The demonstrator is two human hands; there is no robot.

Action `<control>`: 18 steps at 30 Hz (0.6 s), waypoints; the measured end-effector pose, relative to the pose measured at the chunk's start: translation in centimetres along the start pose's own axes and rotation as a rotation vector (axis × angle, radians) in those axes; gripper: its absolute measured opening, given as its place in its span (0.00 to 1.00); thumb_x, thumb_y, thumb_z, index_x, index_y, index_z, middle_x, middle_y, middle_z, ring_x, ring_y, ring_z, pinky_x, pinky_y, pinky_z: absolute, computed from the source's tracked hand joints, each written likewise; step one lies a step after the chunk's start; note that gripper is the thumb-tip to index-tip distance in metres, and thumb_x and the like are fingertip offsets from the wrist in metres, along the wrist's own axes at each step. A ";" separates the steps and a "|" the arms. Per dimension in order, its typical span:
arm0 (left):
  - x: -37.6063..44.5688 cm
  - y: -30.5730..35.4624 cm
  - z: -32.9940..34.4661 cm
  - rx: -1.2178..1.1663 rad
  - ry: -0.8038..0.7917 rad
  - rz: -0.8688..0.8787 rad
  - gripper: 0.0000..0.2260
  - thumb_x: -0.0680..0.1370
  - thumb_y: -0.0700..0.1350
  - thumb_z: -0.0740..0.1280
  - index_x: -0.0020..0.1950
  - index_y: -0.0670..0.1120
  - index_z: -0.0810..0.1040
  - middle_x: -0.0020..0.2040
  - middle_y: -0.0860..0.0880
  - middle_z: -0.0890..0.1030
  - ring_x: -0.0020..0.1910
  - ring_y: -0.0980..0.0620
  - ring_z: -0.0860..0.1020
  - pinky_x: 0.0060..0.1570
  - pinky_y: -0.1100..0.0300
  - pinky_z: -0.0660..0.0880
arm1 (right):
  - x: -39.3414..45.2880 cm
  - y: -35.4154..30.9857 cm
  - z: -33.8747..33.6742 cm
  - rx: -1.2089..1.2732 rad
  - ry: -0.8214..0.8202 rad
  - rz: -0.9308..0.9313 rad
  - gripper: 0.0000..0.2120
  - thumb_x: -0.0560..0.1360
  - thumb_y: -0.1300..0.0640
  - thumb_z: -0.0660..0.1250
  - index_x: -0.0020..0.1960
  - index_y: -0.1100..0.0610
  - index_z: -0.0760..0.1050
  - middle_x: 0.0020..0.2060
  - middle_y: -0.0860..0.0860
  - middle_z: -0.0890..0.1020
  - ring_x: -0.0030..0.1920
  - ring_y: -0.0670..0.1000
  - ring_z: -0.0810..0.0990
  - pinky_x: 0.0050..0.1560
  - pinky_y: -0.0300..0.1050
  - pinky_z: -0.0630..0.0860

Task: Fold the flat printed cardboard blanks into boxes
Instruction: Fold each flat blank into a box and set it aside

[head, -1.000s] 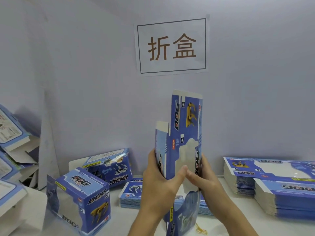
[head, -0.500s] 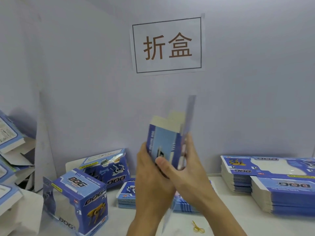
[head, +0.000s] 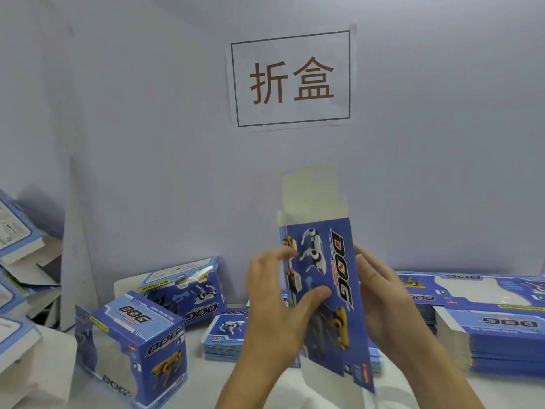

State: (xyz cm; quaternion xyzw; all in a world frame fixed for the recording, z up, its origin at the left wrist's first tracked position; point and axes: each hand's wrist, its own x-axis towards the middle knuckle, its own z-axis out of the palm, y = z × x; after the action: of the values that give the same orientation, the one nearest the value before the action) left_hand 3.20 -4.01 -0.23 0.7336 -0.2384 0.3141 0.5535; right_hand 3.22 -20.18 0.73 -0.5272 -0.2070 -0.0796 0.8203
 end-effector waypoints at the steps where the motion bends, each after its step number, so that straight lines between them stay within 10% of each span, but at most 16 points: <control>1: 0.1 0.0 -0.2 -0.009 0.036 -0.051 0.31 0.61 0.62 0.75 0.59 0.65 0.64 0.61 0.64 0.68 0.60 0.72 0.67 0.50 0.81 0.67 | -0.3 -0.1 0.4 -0.003 -0.059 0.053 0.22 0.70 0.46 0.72 0.62 0.54 0.81 0.55 0.62 0.84 0.52 0.65 0.84 0.49 0.61 0.82; 6: 0.6 -0.2 -0.9 -0.348 -0.048 -0.175 0.51 0.51 0.52 0.82 0.61 0.77 0.54 0.54 0.78 0.70 0.53 0.76 0.76 0.43 0.74 0.77 | -1.7 -0.4 1.9 0.056 -0.307 0.151 0.33 0.52 0.33 0.81 0.52 0.48 0.86 0.50 0.55 0.87 0.48 0.55 0.87 0.42 0.45 0.83; 12: 0.9 -0.6 -1.7 -0.355 -0.002 -0.188 0.52 0.52 0.54 0.81 0.67 0.73 0.56 0.59 0.65 0.71 0.51 0.73 0.78 0.41 0.75 0.76 | -0.1 -1.4 2.8 -0.301 -0.190 0.079 0.44 0.57 0.29 0.76 0.59 0.58 0.72 0.39 0.42 0.87 0.57 0.59 0.83 0.50 0.49 0.82; 15: 0.8 -1.0 -2.1 -0.355 0.042 -0.149 0.52 0.56 0.48 0.82 0.73 0.65 0.59 0.63 0.55 0.79 0.55 0.58 0.83 0.46 0.63 0.82 | 0.2 -0.7 2.6 -0.264 -0.100 -0.025 0.38 0.66 0.45 0.80 0.71 0.46 0.67 0.52 0.50 0.86 0.52 0.57 0.86 0.44 0.48 0.83; 18: 0.8 -0.7 -2.4 -0.282 0.068 -0.061 0.47 0.59 0.49 0.81 0.71 0.67 0.60 0.59 0.69 0.77 0.57 0.68 0.78 0.46 0.73 0.77 | 0.4 0.0 1.8 -0.261 0.038 -0.051 0.42 0.61 0.44 0.81 0.70 0.38 0.67 0.53 0.49 0.86 0.49 0.56 0.87 0.42 0.51 0.84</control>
State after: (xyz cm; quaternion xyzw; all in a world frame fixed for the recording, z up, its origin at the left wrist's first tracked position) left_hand 3.78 -1.51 0.34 0.6443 -0.2390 0.2851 0.6682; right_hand 3.13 -18.56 1.52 -0.6225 -0.1926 -0.1366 0.7461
